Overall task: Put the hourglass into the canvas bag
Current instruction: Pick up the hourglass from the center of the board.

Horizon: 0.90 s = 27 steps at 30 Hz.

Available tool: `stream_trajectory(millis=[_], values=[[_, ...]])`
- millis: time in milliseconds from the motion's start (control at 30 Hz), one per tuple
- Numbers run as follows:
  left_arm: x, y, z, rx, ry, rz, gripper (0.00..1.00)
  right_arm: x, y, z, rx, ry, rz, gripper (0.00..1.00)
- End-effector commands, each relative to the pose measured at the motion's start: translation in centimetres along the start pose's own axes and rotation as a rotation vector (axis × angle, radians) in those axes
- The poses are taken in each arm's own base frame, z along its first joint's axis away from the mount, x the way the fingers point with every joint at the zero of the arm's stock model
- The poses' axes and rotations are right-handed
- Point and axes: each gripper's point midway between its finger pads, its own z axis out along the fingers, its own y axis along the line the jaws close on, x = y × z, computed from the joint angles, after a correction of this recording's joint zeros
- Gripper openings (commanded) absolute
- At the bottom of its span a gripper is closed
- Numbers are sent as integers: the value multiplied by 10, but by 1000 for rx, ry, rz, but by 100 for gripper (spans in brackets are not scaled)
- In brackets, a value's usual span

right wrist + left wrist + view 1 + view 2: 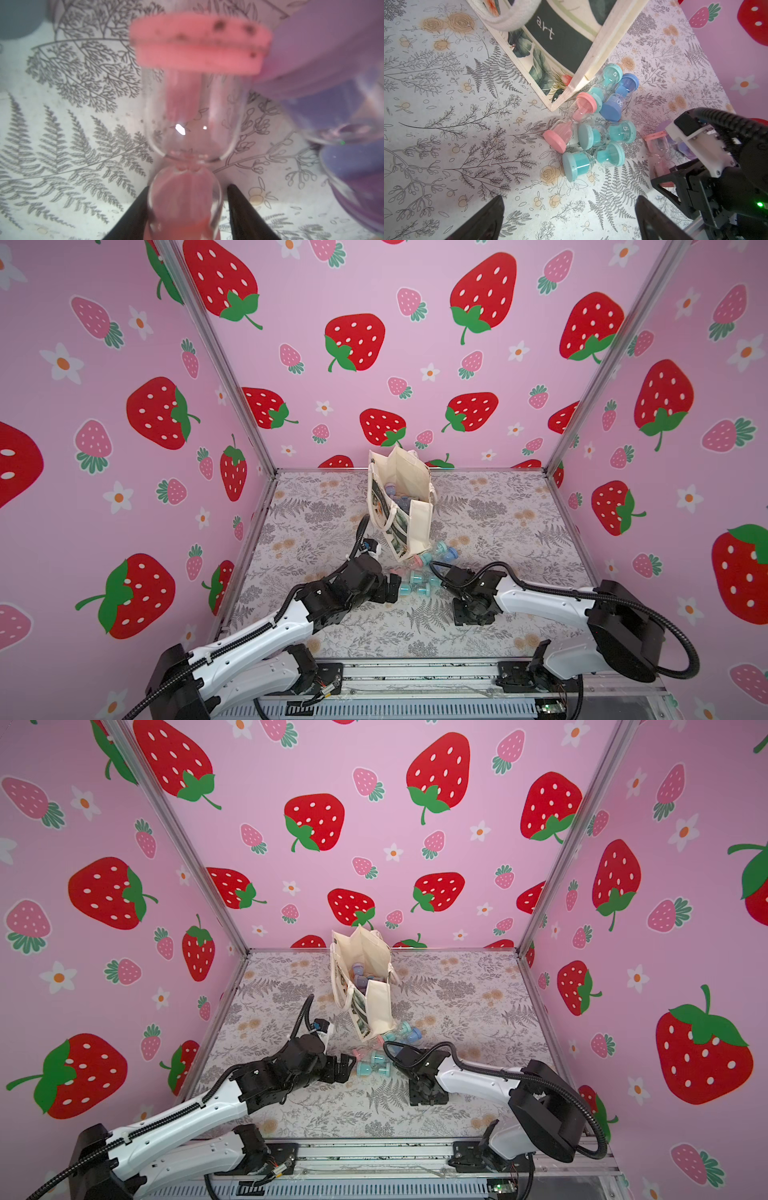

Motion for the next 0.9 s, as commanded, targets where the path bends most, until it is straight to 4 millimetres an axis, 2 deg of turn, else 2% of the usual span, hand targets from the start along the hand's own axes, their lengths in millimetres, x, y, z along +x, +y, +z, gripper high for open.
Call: stream_trajectory(millis=[0,33,167,233,367,633,867], values=[[-9,0,-6,-10,-26,0,99,8,-8,5,36,20,13,53],[-8,0,-7,-12,-27,1,99,8,-9,6,37,20,13,49],[-10,2,-9,-17,-40,-1,99,7,-9,4,33,11,12,47],[-11,1,-10,-11,-41,0,99,6,-8,2,30,4,10,43],[-12,0,-10,-6,-43,-2,99,1,-7,-3,16,-24,12,41],[-15,-1,-13,-1,-58,-4,99,-15,-10,-23,0,-122,19,38],[-24,-4,-18,3,-79,5,99,-38,-13,-52,-22,-235,3,38]])
